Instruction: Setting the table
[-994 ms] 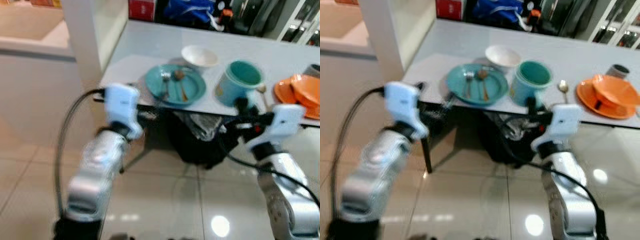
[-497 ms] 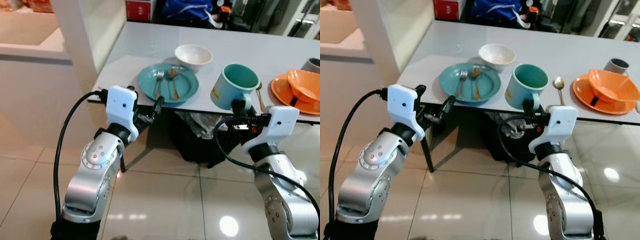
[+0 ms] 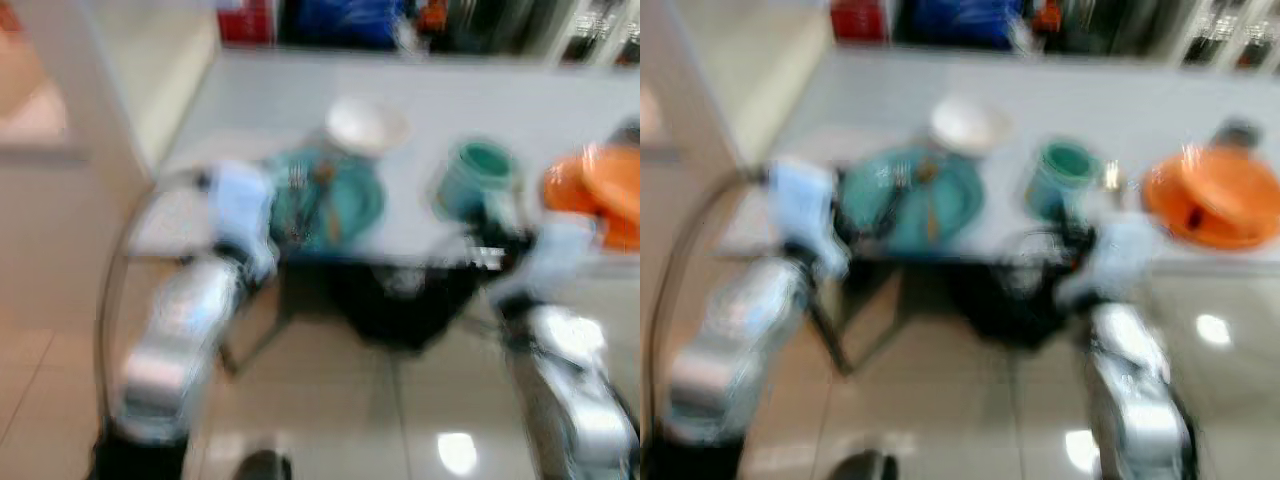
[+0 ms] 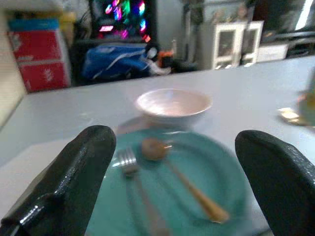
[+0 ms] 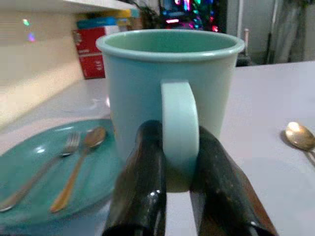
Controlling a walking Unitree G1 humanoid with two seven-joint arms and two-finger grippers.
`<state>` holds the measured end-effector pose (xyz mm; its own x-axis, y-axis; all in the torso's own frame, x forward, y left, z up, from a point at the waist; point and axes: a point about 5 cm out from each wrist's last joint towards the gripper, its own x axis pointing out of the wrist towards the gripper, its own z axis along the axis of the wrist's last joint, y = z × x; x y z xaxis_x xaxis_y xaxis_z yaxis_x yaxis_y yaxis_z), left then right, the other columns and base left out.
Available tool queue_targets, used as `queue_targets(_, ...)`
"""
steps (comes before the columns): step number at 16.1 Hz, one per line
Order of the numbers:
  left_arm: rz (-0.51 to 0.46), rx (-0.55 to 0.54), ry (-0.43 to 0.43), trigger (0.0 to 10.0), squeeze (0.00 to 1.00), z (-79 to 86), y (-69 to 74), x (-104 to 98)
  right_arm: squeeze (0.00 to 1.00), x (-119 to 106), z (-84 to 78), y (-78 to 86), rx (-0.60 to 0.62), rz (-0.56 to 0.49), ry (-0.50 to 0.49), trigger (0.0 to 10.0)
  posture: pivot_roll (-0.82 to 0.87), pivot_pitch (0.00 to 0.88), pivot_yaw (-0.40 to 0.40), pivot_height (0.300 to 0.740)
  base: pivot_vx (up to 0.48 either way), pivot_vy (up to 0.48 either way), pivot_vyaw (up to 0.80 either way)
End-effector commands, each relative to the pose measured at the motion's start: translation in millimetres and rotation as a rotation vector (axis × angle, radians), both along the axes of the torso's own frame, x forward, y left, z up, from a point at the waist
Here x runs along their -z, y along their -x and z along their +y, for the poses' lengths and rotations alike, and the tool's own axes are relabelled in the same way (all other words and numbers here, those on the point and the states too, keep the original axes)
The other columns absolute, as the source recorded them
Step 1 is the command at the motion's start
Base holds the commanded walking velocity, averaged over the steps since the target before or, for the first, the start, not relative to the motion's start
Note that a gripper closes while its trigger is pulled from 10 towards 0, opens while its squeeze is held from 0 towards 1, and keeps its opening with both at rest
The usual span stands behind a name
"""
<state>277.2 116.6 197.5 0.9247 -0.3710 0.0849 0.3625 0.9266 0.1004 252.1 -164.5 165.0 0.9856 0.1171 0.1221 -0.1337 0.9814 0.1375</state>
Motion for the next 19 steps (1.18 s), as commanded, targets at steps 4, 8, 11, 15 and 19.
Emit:
queue_targets(4,-0.009,0.092,-0.014,10.0,0.00,-13.1,5.2,-3.7,0.00,-1.7,-7.7,2.9,0.016,-0.007,0.027,10.0,0.07,0.093,-0.029,0.740,0.436,0.000,0.00)
queue_targets(8,0.011,0.304,-0.041,10.0,0.00,-28.3,21.5,-0.9,0.00,7.0,-13.6,-7.2,0.076,0.043,0.130,10.0,0.07,0.095,-0.019,0.740,0.000,0.000,0.00)
queue_targets(11,0.005,0.427,-0.091,10.0,0.00,-37.1,33.5,-0.8,0.00,19.3,-15.4,-23.5,0.081,0.077,0.153,10.0,0.07,0.096,-0.019,0.740,0.000,0.000,0.00)
queue_targets(15,0.026,0.456,-0.118,10.0,0.00,-36.7,35.2,2.5,0.00,46.4,-10.9,-47.2,0.053,0.136,0.117,10.0,0.09,0.092,-0.022,0.740,0.000,0.000,0.00)
queue_targets(19,0.058,0.469,-0.154,10.0,0.00,-35.5,36.2,8.0,0.00,57.2,-1.4,-64.0,-0.010,0.125,0.092,10.0,0.10,0.085,-0.021,0.740,0.000,0.000,0.00)
